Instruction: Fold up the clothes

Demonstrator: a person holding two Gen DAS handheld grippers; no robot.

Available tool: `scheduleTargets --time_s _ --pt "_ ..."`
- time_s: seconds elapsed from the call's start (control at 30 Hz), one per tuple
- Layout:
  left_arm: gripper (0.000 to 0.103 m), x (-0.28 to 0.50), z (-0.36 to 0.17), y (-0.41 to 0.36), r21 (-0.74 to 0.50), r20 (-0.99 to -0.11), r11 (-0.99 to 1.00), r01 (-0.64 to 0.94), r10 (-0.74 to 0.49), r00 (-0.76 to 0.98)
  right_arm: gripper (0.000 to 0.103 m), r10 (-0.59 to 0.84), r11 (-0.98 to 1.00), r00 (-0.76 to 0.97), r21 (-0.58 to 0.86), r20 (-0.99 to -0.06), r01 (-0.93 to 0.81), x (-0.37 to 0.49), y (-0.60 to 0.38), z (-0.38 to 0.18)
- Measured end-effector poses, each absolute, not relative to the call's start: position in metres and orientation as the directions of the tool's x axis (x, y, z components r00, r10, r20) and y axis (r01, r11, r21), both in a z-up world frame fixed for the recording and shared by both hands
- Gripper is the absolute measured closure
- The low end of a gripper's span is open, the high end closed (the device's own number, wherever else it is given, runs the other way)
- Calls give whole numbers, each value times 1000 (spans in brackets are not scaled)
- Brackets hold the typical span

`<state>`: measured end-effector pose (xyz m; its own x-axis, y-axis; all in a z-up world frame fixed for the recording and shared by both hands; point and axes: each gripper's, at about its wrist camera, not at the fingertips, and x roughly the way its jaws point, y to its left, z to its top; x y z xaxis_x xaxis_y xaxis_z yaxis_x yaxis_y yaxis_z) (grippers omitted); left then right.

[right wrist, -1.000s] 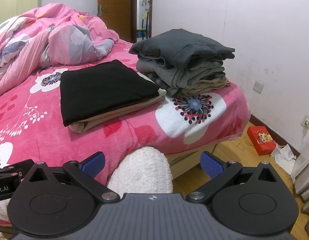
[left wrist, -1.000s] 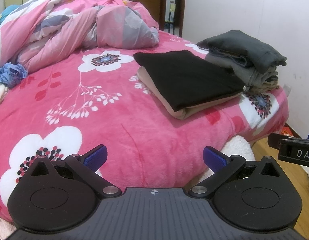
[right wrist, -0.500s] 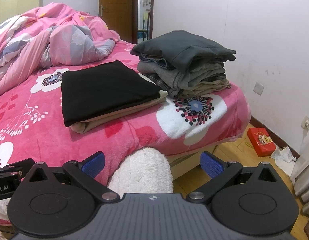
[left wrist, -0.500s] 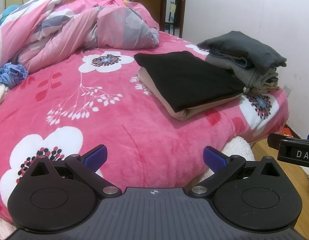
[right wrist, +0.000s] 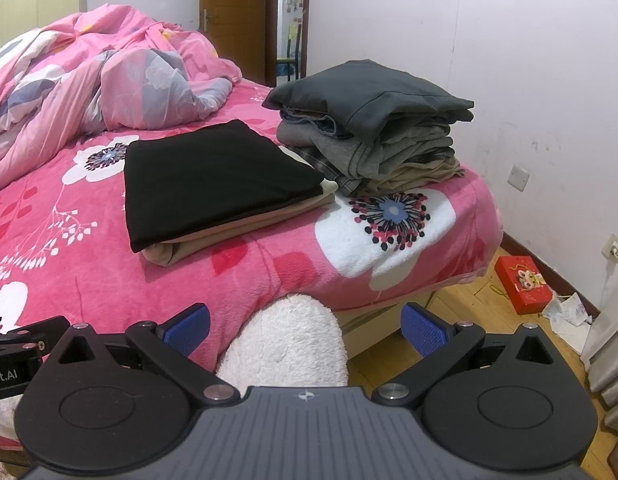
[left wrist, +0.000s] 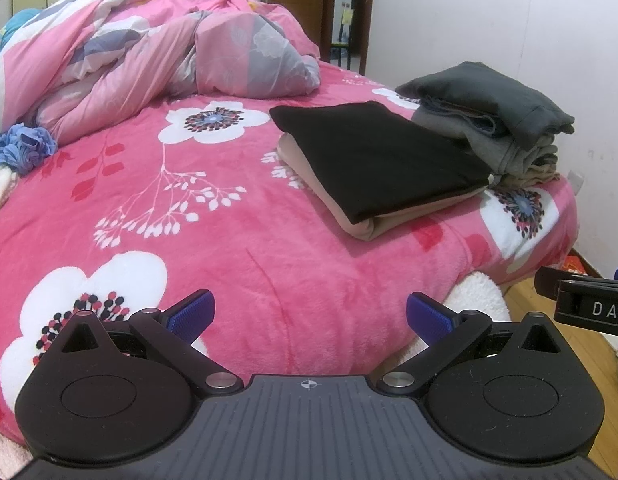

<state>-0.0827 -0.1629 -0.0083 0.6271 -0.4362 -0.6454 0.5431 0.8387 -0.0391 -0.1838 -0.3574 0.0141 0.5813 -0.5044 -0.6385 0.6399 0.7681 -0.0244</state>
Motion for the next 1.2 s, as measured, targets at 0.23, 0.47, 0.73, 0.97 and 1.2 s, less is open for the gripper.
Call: scheduleTargets --time_s 0.23,0.47,0.73,0.97,1.2 --pt "0 -84 -8 -163 -39 -645 839 542 -436 628 0 -504 768 581 -24 -639 640 -184 -357 14" --pt "0 -83 -9 -162 -41 -645 840 541 -436 628 0 -505 768 580 -25 -639 640 -184 -356 14" --pt "0 -83 -8 -162 -45 -646 841 539 -436 627 0 -506 768 580 -28 -638 640 -184 -354 14" --pt "0 -84 -8 -161 -47 -642 842 537 -437 630 0 -508 769 582 -31 -635 638 -183 -354 16" --pt "0 -83 -8 -161 -47 -642 843 536 -437 630 0 -508 771 583 -32 -635 637 -183 -354 16"
